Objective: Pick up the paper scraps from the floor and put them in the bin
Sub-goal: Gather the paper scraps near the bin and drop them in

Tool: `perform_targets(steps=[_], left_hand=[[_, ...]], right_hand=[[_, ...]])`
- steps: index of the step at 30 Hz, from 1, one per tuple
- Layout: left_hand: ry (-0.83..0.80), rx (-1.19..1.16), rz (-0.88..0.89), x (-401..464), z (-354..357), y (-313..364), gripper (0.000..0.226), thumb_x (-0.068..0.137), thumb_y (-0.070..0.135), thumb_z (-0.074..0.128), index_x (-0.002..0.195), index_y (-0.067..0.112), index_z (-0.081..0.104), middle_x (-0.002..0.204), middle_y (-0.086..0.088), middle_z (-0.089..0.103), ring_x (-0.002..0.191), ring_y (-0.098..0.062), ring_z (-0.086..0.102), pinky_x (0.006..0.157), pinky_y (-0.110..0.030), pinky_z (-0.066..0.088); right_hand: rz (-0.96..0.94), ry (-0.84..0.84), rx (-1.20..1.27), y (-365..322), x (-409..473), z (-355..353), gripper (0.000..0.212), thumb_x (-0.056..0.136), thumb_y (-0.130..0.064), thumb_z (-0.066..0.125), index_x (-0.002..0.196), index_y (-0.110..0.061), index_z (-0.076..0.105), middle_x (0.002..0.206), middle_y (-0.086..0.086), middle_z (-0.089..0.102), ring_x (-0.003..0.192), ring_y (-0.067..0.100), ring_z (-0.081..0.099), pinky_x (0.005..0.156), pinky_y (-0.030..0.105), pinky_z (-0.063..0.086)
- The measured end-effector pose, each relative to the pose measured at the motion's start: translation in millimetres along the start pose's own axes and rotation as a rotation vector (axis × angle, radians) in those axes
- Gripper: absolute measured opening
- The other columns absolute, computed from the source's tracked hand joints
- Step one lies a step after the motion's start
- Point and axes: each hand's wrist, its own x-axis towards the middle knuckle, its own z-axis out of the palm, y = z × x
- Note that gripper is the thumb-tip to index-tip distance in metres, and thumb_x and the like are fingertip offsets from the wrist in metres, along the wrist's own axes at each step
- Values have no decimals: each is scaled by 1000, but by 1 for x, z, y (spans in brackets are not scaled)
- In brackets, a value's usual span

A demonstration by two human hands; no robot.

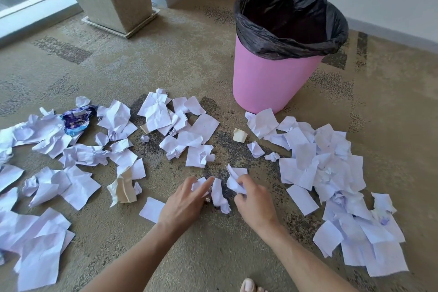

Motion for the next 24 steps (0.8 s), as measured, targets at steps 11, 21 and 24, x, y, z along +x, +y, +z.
perform_targets(steps=[11, 21, 24], left_hand=[[217, -323, -215, 42, -34, 20, 26, 100, 16, 47, 121, 32, 49, 90, -4, 65, 72, -29, 60, 60, -37, 47], [423, -975, -67, 141, -182, 122, 15, 97, 24, 56, 102, 38, 59, 84, 10, 65, 66, -17, 62, 56, -36, 52], [409, -1041, -46, 184, -219, 152, 15, 95, 21, 56, 107, 31, 58, 83, 11, 65, 65, -15, 60, 50, -33, 48]], right_hand=[[316, 129, 769, 1, 18, -62, 23, 83, -3, 61, 100, -18, 61, 109, 2, 63, 76, 20, 70, 57, 33, 58], [52, 358, 1181, -56, 47, -213, 24, 85, 8, 60, 94, -14, 59, 90, 4, 73, 62, 25, 68, 58, 36, 59], [6, 433, 1181, -67, 75, -257, 22, 83, 6, 63, 94, -14, 58, 92, 6, 73, 63, 23, 69, 63, 34, 57]])
